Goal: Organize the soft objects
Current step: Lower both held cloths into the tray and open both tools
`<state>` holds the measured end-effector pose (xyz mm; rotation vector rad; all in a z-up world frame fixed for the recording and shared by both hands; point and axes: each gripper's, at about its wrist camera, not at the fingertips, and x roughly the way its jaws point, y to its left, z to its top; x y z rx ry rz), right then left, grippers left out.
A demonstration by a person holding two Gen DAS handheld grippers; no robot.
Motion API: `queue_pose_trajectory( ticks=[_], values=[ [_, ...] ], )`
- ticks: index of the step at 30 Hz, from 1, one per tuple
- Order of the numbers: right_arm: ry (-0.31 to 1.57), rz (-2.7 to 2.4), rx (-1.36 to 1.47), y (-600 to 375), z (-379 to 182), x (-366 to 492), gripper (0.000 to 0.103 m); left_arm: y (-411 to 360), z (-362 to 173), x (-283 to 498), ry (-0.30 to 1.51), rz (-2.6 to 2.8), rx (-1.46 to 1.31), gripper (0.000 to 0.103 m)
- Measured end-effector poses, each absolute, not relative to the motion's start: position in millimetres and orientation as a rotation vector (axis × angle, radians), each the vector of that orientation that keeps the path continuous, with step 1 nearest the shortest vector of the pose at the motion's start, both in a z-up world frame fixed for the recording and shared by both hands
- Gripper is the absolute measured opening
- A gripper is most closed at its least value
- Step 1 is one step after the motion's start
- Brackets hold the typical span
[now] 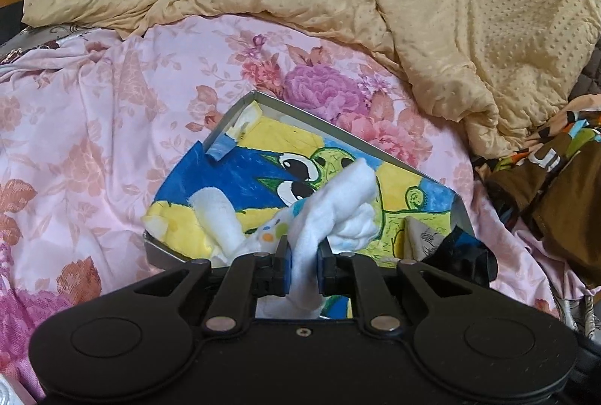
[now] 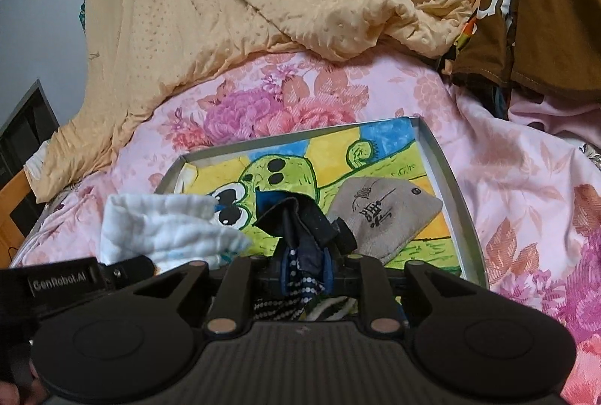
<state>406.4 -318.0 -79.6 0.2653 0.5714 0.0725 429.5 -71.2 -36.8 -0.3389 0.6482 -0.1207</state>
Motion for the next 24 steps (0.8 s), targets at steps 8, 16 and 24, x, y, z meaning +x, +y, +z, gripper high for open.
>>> queue_pose_trajectory(
  ticks=[8,16,24],
  values=[
    [0.61,0.054,0.265,-321,-85,410,0.029,-75,-36,431,0.653,-0.129,-0.33,0.018],
    [0.613,0.054,0.268,-322,-84,409,0.042,-74,-37,429,0.65,-0.148,-0.348,0.021],
    [0.625,0.03,0.282,-329,-88,411,0.052,-77,-34,429,0.648,-0.15,-0.341,0.029]
  ],
)
